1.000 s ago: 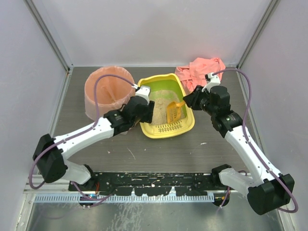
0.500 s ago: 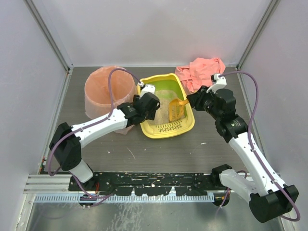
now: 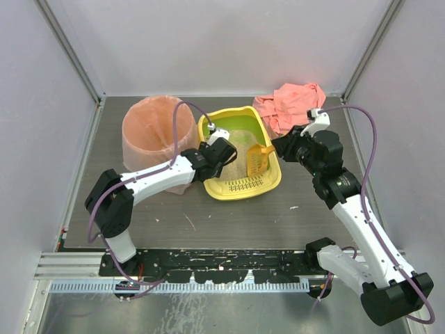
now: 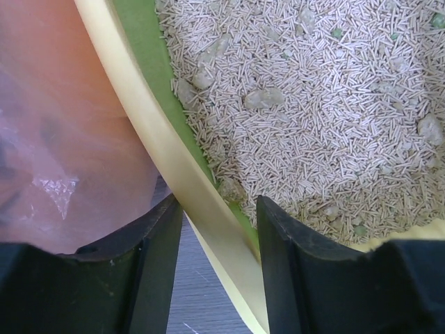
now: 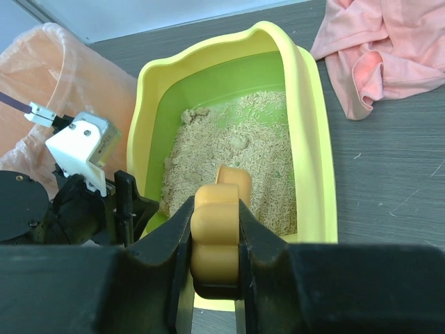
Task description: Clean the litter box
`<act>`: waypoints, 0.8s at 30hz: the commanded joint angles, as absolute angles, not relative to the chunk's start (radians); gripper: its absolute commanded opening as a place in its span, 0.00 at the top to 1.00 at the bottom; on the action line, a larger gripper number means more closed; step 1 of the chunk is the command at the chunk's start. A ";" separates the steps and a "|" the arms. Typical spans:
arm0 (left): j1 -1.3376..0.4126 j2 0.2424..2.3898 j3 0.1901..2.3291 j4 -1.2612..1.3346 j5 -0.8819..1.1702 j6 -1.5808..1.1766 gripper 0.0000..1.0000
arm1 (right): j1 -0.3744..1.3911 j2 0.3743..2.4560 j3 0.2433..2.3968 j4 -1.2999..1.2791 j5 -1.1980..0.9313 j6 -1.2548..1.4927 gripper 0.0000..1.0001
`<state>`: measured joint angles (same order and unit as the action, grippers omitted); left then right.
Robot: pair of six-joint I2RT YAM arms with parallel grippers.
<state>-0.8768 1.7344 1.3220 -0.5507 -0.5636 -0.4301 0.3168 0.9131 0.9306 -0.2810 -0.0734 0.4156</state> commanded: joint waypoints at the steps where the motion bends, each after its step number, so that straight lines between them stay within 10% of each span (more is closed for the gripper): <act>1: -0.878 1.720 1.351 -0.489 -0.544 -0.350 0.53 | 0.317 0.864 0.947 -0.272 -0.034 0.393 0.99; 24: -0.833 1.574 1.186 -0.259 -0.226 -0.097 0.80 | 0.316 0.968 0.987 -0.261 -0.297 0.281 0.99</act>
<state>-0.8375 1.6695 1.2167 -0.3367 -0.3252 -0.1421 0.3168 0.9047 0.9314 -0.3180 -0.1398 0.3248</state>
